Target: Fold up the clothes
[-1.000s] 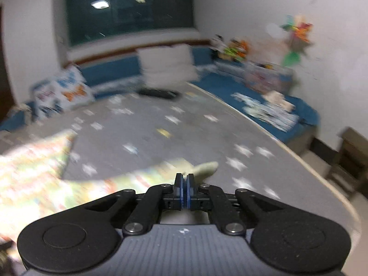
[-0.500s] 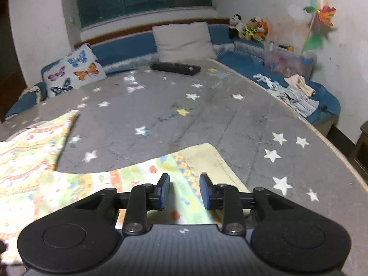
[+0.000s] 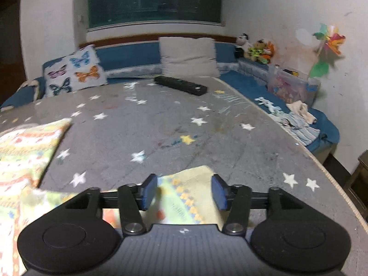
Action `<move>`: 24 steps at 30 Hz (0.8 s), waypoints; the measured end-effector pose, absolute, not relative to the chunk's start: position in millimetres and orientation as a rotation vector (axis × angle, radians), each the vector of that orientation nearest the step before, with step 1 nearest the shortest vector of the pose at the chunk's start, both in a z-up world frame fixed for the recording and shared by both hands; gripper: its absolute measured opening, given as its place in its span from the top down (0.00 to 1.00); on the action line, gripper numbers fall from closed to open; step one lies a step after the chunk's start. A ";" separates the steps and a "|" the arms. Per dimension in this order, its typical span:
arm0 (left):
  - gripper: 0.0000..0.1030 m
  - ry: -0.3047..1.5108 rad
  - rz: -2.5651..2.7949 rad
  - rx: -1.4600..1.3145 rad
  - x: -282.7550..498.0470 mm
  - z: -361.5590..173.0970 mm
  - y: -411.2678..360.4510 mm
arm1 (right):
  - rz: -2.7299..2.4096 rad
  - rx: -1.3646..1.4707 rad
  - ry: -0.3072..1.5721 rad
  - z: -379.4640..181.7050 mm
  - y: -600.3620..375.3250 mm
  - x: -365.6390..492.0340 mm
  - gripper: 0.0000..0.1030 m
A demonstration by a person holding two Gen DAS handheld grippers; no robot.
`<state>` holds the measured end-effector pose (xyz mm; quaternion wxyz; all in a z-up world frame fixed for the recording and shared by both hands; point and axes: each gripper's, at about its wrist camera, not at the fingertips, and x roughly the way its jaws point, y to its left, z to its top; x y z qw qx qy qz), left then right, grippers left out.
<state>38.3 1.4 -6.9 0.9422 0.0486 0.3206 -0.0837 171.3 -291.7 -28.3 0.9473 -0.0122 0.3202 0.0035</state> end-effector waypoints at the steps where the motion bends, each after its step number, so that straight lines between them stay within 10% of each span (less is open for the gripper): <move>1: 0.11 0.640 -0.160 0.087 36.2 -1.4 7.3 | 0.015 -0.032 0.656 -29.7 -289.9 170.0 0.44; 24: 0.55 0.682 0.360 0.146 26.0 -14.7 159.0 | 0.040 -0.030 0.690 -41.8 -285.9 169.7 0.00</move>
